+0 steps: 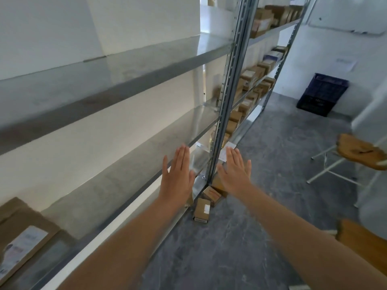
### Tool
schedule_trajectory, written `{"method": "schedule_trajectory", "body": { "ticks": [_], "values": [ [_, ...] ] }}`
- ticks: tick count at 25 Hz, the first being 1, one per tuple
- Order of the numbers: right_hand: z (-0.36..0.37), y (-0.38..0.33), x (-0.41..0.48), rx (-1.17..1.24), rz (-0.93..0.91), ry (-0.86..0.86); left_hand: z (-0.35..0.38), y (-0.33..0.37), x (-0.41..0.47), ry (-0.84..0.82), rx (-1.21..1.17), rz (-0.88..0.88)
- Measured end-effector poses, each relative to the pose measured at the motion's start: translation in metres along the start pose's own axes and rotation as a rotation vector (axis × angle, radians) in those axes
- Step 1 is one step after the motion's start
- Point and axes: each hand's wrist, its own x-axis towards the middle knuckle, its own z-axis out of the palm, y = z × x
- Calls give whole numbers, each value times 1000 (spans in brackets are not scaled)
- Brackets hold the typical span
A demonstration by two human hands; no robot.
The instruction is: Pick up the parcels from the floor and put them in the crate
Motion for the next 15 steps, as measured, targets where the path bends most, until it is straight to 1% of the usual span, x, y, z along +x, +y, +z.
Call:
{"method": "schedule_trajectory", "body": {
  "ticks": [3, 6, 10, 15],
  "values": [
    [11, -8, 18, -19, -14, -14, 13, -22, 24, -44, -7, -3],
    [13, 0, 34, -32, -31, 2, 27, -24, 46, -47, -40, 19],
    [11, 20, 68, -8, 1, -8, 47, -8, 70, -63, -32, 38],
    [14, 65, 128, 9, 14, -62, 75, 20, 111, -107, -15, 10]
  ]
}}
